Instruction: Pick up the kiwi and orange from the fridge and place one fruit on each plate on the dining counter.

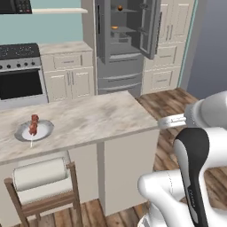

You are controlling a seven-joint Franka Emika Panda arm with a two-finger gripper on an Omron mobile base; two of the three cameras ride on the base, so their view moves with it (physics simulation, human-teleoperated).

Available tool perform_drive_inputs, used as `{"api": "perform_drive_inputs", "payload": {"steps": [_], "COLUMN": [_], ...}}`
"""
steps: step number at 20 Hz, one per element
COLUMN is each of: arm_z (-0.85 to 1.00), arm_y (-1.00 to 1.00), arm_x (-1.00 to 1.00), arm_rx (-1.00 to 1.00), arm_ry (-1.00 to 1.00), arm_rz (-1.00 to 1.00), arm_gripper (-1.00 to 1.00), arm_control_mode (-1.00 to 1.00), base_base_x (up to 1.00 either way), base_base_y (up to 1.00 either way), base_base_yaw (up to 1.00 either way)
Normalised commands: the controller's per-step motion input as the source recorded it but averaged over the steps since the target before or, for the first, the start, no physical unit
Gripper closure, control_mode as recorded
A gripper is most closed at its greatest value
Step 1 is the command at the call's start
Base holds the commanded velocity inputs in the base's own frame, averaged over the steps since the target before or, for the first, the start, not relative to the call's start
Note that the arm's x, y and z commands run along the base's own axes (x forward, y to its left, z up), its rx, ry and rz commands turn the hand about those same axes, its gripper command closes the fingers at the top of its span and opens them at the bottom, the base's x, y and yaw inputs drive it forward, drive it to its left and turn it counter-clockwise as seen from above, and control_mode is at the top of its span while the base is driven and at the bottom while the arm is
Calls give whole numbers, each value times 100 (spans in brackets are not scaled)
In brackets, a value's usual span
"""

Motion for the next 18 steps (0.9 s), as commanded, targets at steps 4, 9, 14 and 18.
{"api": "perform_drive_inputs", "payload": {"steps": [4, 9, 14, 18], "arm_z": [0, 0, 0, 0], "arm_y": [0, 0, 0, 0], "arm_x": [0, 0, 0, 0], "arm_rx": [0, 0, 0, 0], "arm_ry": [0, 0, 0, 0], "arm_rz": [0, 0, 0, 0], "arm_gripper": [-100, -100, -100, -100], "arm_control_mode": [100, 100, 100, 100], "base_base_x": [67, 91, 100, 100], "base_base_y": [-100, -100, -100, -98], "base_base_yaw": [0, 0, 1, 6]}}
